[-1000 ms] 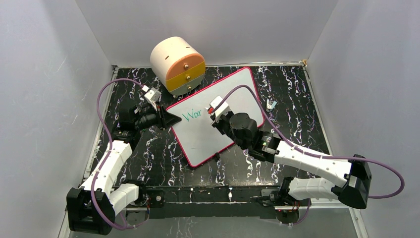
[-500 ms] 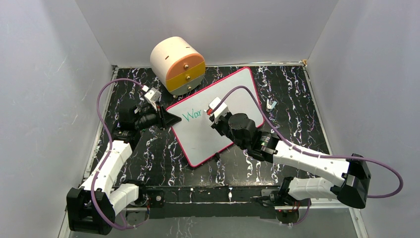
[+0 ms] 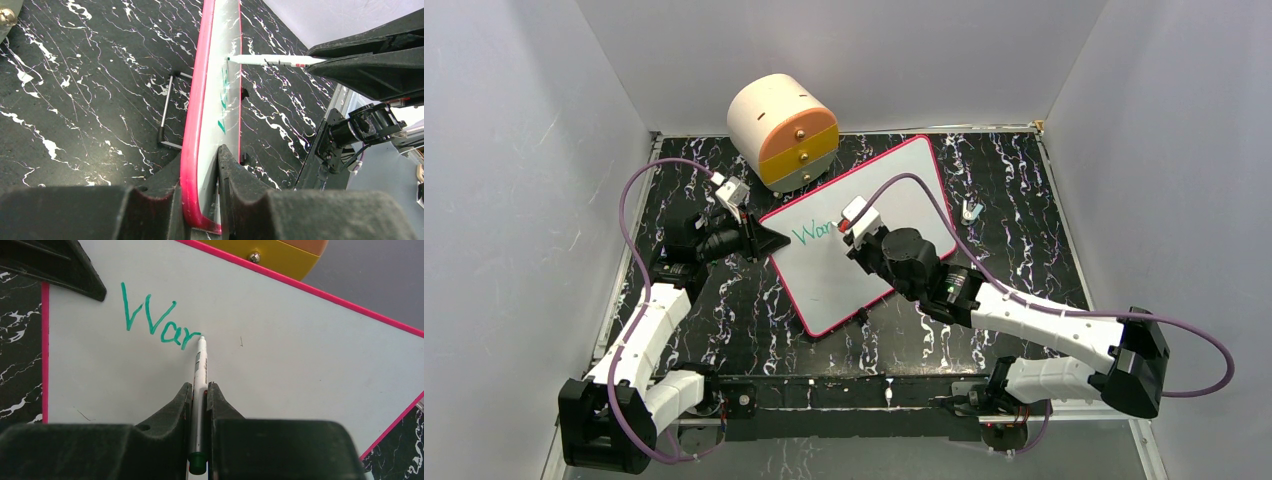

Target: Write a sentence on the whiteboard

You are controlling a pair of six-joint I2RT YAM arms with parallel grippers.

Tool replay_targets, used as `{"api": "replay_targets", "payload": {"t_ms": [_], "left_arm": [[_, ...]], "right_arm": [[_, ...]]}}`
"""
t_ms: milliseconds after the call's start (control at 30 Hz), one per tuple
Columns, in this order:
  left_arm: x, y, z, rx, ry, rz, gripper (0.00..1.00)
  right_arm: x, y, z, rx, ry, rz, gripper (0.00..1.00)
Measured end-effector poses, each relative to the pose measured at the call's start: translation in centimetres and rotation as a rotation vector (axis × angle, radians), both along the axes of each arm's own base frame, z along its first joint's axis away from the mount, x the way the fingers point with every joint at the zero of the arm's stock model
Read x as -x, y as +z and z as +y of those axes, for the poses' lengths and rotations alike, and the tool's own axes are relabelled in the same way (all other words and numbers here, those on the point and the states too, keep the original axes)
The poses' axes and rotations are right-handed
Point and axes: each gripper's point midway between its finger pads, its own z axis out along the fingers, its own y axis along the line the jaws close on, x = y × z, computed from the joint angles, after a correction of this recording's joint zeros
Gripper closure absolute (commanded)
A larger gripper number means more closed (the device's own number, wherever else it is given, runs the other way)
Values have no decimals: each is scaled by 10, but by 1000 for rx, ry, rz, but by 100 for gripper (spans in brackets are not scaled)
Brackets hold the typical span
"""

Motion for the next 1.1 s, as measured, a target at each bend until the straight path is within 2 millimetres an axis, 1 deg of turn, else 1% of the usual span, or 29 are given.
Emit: {"api": "replay_targets", "payload": {"t_ms": [433,1100], "left_arm": [[0,-1,0,0,1,2,100],[-1,-2,1,-1,9,9,100]], "right_arm": [[-2,-4,1,8,-6,5,100],[4,-16,-1,29,-1,56,100]]}}
